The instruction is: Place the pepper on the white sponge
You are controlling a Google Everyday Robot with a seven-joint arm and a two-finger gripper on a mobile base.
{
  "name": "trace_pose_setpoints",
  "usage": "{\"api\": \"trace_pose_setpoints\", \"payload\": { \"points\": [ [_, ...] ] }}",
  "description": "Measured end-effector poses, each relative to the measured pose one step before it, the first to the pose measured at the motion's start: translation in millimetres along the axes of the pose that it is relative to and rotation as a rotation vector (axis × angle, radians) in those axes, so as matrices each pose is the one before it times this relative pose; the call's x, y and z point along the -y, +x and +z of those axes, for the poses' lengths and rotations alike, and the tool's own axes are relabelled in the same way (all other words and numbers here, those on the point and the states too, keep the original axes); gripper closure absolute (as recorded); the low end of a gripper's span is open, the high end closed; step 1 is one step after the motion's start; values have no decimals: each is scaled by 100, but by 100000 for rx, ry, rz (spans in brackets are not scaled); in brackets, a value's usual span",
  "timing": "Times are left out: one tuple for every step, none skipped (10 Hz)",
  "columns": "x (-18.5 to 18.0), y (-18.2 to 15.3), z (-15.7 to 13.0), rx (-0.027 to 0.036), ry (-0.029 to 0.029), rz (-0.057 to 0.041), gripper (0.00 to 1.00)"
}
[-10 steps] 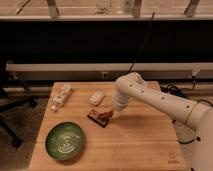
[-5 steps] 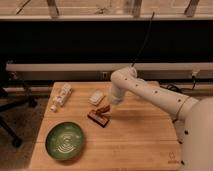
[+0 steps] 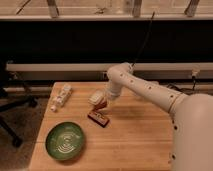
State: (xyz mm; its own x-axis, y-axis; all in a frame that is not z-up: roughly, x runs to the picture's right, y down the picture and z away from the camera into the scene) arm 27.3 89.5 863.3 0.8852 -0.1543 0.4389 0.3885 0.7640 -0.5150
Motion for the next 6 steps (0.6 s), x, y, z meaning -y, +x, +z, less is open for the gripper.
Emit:
{"api": "trace_pose_setpoints", "payload": {
  "points": [
    [151,-51,-147,1566,207,-340,100],
    [418,-349,-146,1654,361,-675,100],
    [604,-354,-235,2195,584,-972,100],
    [418,81,-402,1390,325,-438,100],
    [423,-101,-91,1043,99,-528,100],
    [500,-143,-29,1080,188,-453,100]
  ]
}}
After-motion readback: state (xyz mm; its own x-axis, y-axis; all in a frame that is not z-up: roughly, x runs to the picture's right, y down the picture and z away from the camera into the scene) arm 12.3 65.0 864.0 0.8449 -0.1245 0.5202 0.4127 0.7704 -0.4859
